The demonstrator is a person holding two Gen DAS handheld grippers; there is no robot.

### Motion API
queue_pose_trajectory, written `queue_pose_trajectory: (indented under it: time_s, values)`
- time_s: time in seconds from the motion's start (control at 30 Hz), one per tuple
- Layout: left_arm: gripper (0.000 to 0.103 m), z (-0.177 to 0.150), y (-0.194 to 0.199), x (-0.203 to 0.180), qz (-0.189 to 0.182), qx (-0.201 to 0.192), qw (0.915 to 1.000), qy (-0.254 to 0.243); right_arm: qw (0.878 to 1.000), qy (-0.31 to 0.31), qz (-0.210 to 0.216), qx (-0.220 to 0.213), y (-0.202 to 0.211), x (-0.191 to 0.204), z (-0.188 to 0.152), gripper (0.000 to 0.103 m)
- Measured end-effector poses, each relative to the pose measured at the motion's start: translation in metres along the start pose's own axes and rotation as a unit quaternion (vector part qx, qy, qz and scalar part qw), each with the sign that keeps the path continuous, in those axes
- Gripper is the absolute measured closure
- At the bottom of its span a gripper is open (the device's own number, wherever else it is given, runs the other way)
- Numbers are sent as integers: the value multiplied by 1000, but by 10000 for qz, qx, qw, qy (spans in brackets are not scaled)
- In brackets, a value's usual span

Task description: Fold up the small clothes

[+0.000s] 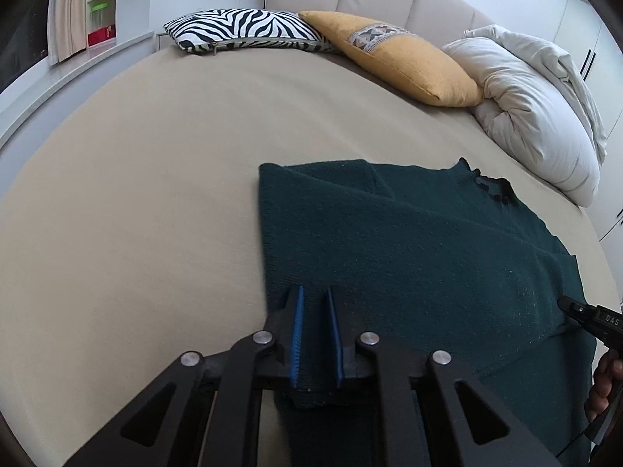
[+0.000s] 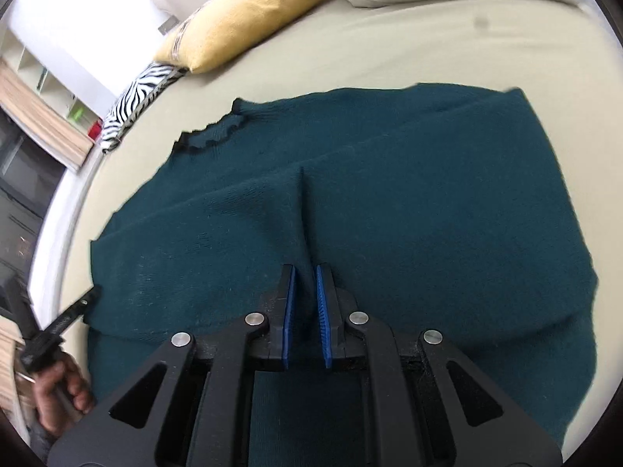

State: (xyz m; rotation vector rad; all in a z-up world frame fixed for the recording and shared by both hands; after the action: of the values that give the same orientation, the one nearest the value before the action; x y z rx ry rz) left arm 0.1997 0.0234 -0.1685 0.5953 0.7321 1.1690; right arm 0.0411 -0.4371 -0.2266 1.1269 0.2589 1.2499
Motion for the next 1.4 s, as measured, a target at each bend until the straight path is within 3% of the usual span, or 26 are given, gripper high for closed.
queue_pose_trajectory:
  time_s: [0.13, 0.23, 0.33, 0.37, 0.4, 0.43, 0.5, 0.53, 0.57, 0.6, 0.7, 0.87, 1.0, 1.17, 1.33, 1.4]
  values:
    - [88, -3, -1, -2, 10, -65, 9999, -106, 9990, -81, 211, -391, 20, 5, 6, 89]
    - [88, -4, 0, -3, 36, -95, 9996, -265, 9999, 137, 38, -47, -2, 8, -3, 90]
    - [88, -4, 7, 2, -14, 12, 9998, -207, 9995, 67, 322, -12, 1, -6, -5, 90]
    - [85, -5, 16, 4, -36, 14, 9999, -126, 9997, -112, 237, 18, 11, -11, -5, 89]
    - [69, -6, 25, 6, -8, -3, 10000, -82, 9999, -129, 109, -23, 20, -13, -5, 86]
    - [63, -9, 37, 8, -18, -23, 10000, -50, 9999, -37, 4, -134, 36, -13, -6, 86]
    - [49, -20, 67, 12, -279, -102, 9995, 98, 9991, 91, 184, -363, 68, -11, -12, 81]
    - [46, -27, 78, 12, -408, -87, 9990, 139, 9982, 119, 339, -480, 86, -11, -18, 74]
    - [44, -36, 92, 12, -550, -42, 9983, 163, 9973, 114, 398, -599, 106, -14, -25, 54]
    - [44, -48, 105, 11, -683, 8, 9975, 160, 9968, 83, 386, -700, 119, -17, -30, 42]
    - [44, -87, 141, 14, -1026, 285, 9941, 225, 9942, 28, 553, -921, 163, -26, -58, 41]
    - [44, -165, 178, 29, -1368, 1037, 9838, 514, 9936, -253, 874, -667, 206, -56, -118, 41]
    - [44, -205, 195, 38, -1524, 1336, 9752, 892, 9934, -554, 935, -380, 220, -90, -168, 41]
    - [46, -231, 202, 31, -1891, 1606, 9613, 1195, 9899, -921, 1062, -167, 227, -116, -204, 41]
    - [46, -235, 198, 27, -2115, 1809, 9523, 1253, 9881, -1045, 1128, -76, 239, -133, -225, 41]
    - [52, -234, 196, 29, -2207, 1866, 9472, 1389, 9882, -1050, 1110, -62, 245, -138, -232, 42]
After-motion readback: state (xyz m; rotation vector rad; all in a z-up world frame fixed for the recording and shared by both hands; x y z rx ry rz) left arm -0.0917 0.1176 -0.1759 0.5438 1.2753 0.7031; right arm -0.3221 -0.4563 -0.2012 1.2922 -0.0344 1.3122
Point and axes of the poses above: each gripper's, at about its wrist camera, not at the fingertips, and y roughly against the way its jaws point, x to its left, z to its top, the point moved 5 cm from there along -y, roughly the way its jaws point, and after that the axes turned 5 degrees about -x, right-handed, at the moved point
